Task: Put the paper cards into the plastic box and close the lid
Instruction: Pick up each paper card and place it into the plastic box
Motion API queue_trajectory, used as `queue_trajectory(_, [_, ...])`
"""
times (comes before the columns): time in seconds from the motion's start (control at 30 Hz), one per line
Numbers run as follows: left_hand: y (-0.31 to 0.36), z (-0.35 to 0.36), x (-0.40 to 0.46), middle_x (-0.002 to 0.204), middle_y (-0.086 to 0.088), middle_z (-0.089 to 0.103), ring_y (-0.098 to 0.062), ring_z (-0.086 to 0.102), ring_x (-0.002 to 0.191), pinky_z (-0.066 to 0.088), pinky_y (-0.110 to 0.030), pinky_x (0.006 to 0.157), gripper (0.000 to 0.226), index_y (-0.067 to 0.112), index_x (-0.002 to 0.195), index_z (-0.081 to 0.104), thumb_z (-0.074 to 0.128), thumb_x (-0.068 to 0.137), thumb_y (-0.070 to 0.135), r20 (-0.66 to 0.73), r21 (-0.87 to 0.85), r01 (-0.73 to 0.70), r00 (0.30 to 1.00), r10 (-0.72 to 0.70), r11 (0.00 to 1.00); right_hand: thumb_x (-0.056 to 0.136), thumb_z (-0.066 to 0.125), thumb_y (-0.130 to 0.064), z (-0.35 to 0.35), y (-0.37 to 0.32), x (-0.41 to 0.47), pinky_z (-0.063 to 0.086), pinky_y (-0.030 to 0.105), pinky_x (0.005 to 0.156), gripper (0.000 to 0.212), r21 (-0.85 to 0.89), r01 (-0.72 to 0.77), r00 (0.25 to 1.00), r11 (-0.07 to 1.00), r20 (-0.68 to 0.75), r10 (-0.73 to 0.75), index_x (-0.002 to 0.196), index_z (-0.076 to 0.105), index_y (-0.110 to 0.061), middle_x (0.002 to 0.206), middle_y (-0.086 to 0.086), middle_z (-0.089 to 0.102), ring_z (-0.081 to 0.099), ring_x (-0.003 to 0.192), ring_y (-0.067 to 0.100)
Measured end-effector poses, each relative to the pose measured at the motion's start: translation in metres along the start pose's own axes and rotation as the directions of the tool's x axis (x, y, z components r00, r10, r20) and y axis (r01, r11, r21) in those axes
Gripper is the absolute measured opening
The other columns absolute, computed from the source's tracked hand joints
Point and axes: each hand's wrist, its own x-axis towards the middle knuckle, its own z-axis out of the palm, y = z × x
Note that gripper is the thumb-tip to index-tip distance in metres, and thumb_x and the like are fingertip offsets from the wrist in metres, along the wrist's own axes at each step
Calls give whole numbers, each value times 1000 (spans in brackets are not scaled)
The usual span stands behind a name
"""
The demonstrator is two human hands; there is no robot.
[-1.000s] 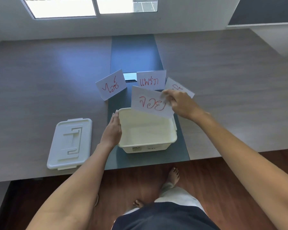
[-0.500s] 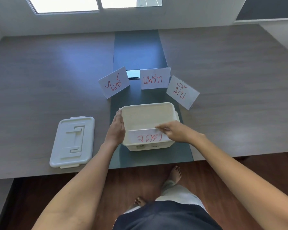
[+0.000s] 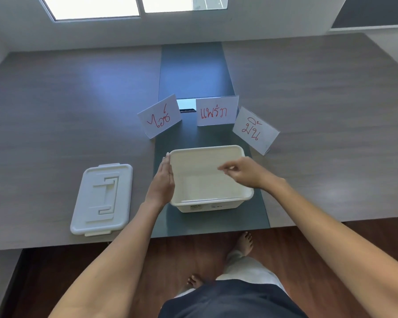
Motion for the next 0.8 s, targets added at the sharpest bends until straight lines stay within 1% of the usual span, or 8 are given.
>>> queue_trajectory(0.07, [1, -1, 0, 162, 1, 21, -13, 17, 150, 13, -22, 116, 52, 18, 156, 17, 26, 105, 22, 3, 2, -3, 1000, 3, 1000, 98, 55, -16, -14, 1, 13, 48, 10, 87, 28, 13, 47, 988, 999, -151, -45, 121, 71, -15, 122, 1, 71, 68, 109, 16])
queue_trajectory(0.2, [1, -2, 1, 162, 0, 20, -13, 16, 150, 12, -19, 115, 53, 17, 156, 16, 27, 105, 19, 9, 37, -13, 1000, 12, 999, 98, 53, -16, -46, 15, 45, 46, 29, 105, 30, 17, 51, 945, 999, -323, -42, 125, 67, -14, 136, 3, 63, 63, 119, 20])
queue_trajectory(0.3, [1, -1, 1, 162, 0, 20, -13, 16, 150, 12, -17, 113, 53, 16, 156, 16, 27, 105, 18, 12, 53, -19, 1000, 19, 998, 96, 52, -16, -67, 40, 69, 39, 36, 112, 35, -38, -67, 904, 997, -425, 45, 129, 64, -13, 146, 5, 54, 52, 132, 24])
queue_trajectory(0.37, [0, 0, 1, 162, 1, 21, -13, 17, 150, 14, -17, 112, 53, 17, 156, 16, 27, 105, 18, 3, 73, -28, 1000, 28, 997, 96, 51, -17, -78, 60, 82, 34, 41, 115, 39, -81, -175, 879, 981, -462, 119, 134, 59, -12, 154, 7, 42, 44, 139, 27])
queue_trajectory(0.53, [-1, 2, 0, 162, 3, 21, -11, 19, 149, 14, -12, 110, 52, 20, 156, 16, 27, 105, 17, -9, 96, -32, 999, 33, 995, 98, 47, -26, -90, 113, 93, 23, 46, 118, 56, -175, -431, 833, 885, -455, 316, 151, 34, -14, 163, 12, 23, 31, 145, 35])
queue_trajectory(0.6, [-1, 3, 0, 162, 3, 22, -11, 20, 149, 11, -5, 109, 53, 19, 156, 17, 28, 104, 16, -9, 100, -36, 999, 37, 994, 100, 44, -26, -86, 128, 90, 25, 47, 116, 58, -190, -476, 827, 859, -428, 364, 154, 27, -12, 159, 16, 28, 33, 142, 37])
queue_trajectory(0.67, [-2, 3, 0, 162, 3, 22, -11, 20, 149, 8, -1, 107, 53, 19, 156, 17, 28, 104, 15, -12, 101, -36, 999, 37, 994, 102, 41, -23, -77, 138, 85, 33, 48, 108, 55, -218, -465, 837, 858, -424, 346, 153, 25, -9, 148, 20, 39, 43, 131, 42])
queue_trajectory(0.8, [-3, 2, 0, 162, 5, 21, -10, 20, 149, 11, -9, 110, 52, 22, 156, 17, 27, 105, 18, -5, 110, -40, 999, 41, 993, 103, 38, -19, -61, 144, 77, 47, 52, 91, 45, -218, -413, 825, 884, -501, 262, 146, 35, -8, 130, 21, 50, 54, 109, 44])
